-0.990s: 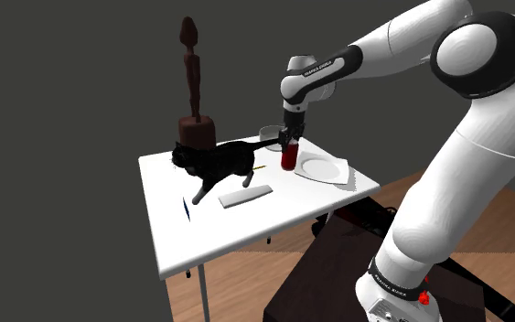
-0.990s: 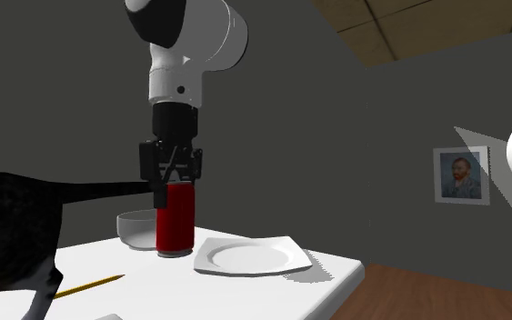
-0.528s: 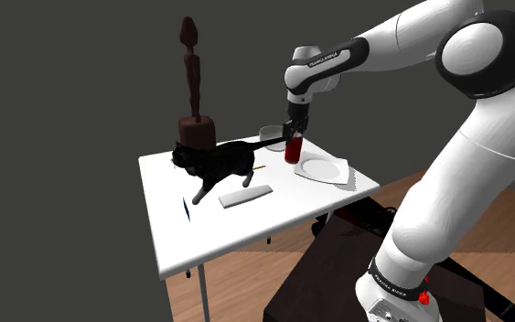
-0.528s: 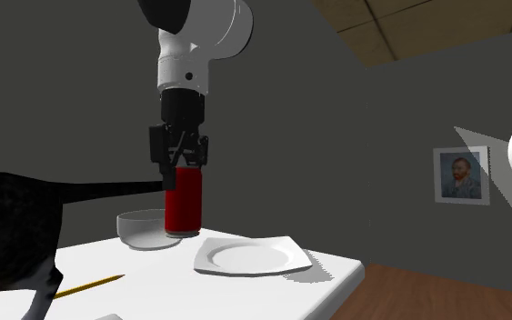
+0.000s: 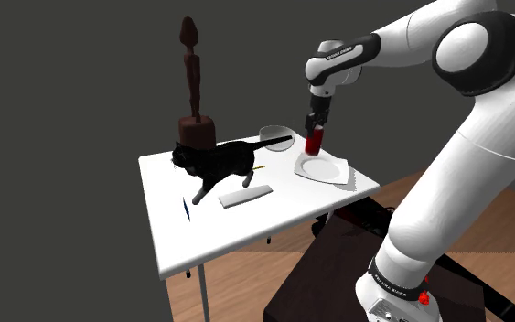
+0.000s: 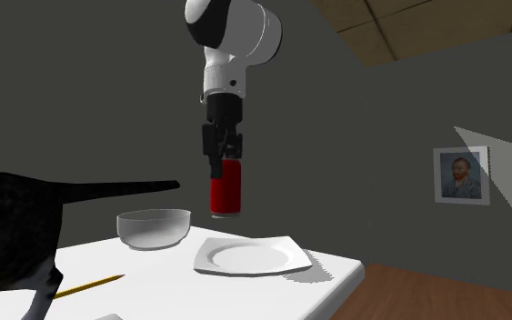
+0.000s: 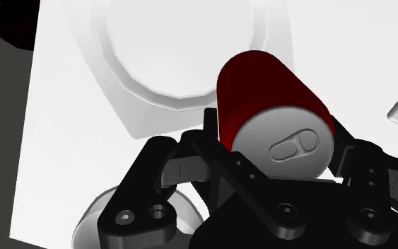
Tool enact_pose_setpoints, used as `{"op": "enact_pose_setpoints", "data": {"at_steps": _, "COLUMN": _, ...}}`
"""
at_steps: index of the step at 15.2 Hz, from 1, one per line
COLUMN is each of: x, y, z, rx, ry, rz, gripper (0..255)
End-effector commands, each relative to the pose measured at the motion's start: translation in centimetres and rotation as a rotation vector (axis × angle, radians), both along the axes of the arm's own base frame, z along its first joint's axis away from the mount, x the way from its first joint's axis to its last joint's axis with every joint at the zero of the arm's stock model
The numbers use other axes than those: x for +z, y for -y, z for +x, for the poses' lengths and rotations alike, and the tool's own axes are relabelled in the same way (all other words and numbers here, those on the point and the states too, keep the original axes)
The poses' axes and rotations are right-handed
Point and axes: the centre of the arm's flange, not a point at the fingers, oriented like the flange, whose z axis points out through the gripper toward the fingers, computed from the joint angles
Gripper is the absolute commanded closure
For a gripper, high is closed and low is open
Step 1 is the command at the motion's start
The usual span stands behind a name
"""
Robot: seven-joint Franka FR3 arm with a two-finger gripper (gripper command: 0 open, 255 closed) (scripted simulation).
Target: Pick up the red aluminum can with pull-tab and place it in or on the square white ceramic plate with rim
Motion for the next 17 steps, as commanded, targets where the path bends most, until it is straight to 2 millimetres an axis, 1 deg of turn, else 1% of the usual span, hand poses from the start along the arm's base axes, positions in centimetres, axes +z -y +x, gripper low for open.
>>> {"op": "enact_pose_setpoints", "data": {"at_steps": 1, "x": 0.3, "y": 2.2, "z": -1.1, "rx": 0.002, "ry": 0.0, "rz": 0.0, "gripper": 255}}
{"op": "enact_pose_setpoints", "data": {"at_steps": 5, "x": 1.1, "y": 7.2, "z": -3.4, "rx": 0.002, "ry": 0.0, "rz": 0.0, "gripper": 255}}
{"op": "enact_pose_setpoints", "data": {"at_steps": 17, "x": -5.3, "y": 7.2, "z": -3.4, "rx": 0.002, "ry": 0.0, "rz": 0.0, "gripper": 255}}
